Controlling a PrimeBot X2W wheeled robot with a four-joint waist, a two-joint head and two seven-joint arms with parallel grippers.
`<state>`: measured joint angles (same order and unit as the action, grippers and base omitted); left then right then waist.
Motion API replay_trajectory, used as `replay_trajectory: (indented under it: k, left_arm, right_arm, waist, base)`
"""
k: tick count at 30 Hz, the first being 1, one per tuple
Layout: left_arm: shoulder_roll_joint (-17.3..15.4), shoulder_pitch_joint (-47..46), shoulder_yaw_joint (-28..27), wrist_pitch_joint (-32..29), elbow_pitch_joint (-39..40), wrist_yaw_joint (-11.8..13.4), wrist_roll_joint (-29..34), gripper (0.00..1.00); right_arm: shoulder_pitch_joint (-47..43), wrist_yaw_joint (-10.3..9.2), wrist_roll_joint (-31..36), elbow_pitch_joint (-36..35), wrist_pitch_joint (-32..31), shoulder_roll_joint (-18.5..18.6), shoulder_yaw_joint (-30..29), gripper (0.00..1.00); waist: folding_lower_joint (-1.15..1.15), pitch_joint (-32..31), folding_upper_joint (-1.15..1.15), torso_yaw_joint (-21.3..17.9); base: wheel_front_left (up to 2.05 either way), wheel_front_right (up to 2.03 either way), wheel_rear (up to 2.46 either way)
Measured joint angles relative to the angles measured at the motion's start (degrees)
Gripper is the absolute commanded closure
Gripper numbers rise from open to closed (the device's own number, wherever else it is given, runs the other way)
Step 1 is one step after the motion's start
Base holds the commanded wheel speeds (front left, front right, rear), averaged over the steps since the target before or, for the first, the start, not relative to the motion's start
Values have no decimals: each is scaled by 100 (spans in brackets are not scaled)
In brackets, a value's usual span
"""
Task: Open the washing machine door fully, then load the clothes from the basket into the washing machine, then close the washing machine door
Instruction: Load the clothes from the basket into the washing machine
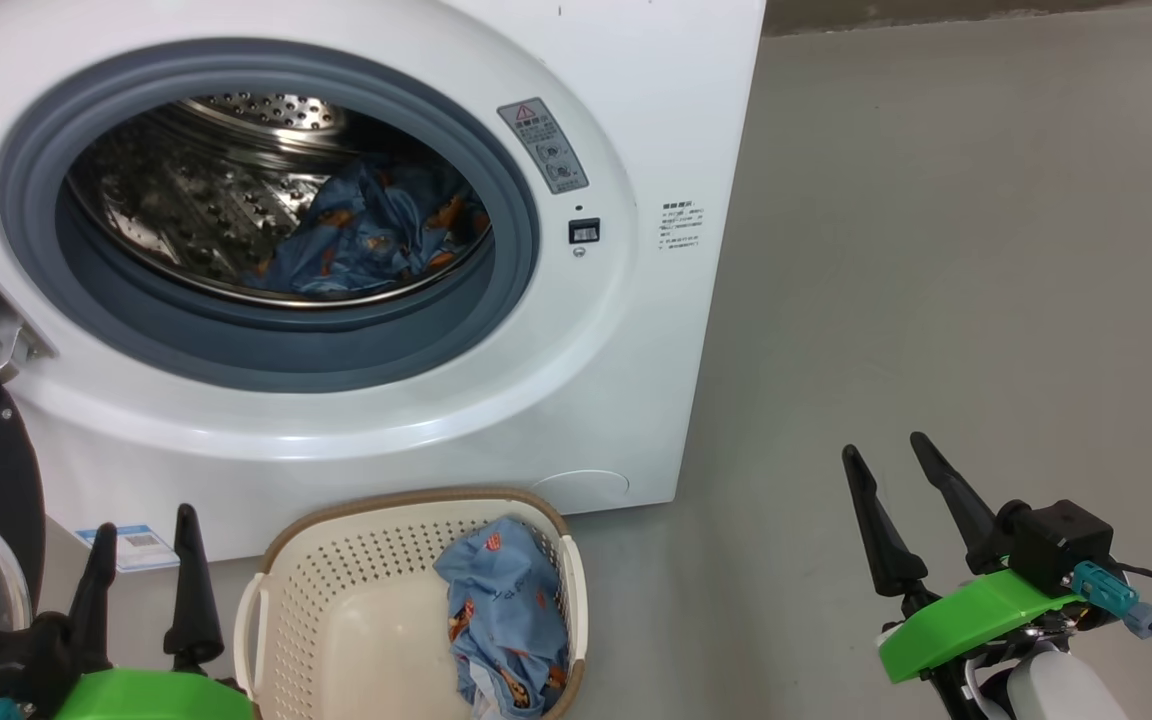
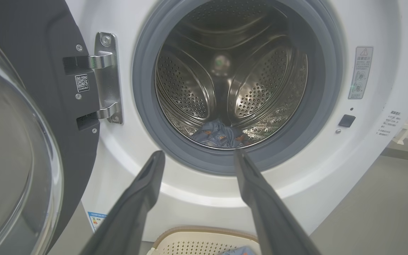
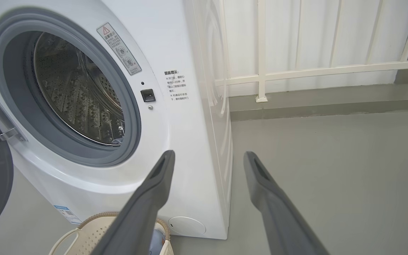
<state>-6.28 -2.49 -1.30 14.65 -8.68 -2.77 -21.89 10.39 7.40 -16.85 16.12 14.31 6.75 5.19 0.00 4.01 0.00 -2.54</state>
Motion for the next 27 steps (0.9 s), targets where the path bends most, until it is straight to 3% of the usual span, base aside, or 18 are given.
replay_trajectory:
  k: [27]
  left_arm:
    - [29, -100, 123, -3, -170, -113, 31, 0]
  right_arm:
    - [21, 0, -46, -4, 0, -43, 45, 0]
  waist:
    - [0, 390, 0, -194]
  base:
    - [0, 0, 0]
